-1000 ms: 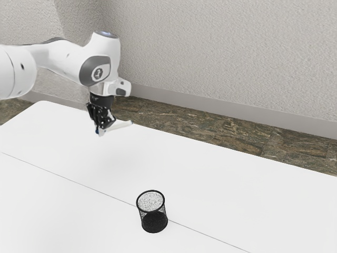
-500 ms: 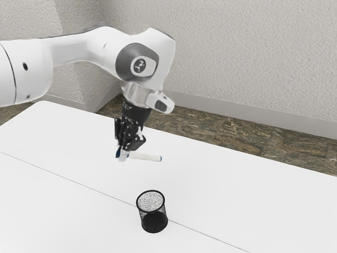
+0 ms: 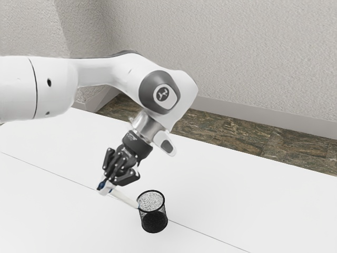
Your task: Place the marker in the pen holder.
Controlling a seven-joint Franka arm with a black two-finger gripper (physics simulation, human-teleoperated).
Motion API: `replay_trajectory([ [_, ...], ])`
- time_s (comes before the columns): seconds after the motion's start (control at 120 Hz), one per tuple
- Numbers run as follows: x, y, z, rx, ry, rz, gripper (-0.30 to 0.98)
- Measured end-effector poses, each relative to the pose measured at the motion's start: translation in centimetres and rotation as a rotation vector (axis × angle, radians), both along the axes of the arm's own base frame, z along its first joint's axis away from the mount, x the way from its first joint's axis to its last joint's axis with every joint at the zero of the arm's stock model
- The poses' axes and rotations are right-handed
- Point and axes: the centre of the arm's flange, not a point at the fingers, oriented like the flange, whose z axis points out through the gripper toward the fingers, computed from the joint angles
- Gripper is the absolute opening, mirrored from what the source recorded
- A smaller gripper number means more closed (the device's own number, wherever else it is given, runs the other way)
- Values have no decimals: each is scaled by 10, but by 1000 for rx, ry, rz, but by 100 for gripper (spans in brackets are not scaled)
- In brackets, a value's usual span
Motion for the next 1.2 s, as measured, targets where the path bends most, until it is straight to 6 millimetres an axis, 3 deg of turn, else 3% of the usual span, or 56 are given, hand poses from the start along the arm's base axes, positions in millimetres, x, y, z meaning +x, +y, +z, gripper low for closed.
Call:
replay_trajectory([
  [0.233,39,-1,-9,41,-29,36,-10],
  [0.35,57,5,-27,71,-24,56,-10],
  [0.917,86,-8,-104,116,-42,48,-10],
  [1.133,88,-14,-110,103,-64,53,34],
  [1.167,90,-12,-103,94,-83,58,39],
  [1.2,95,-9,-81,74,-135,65,43],
])
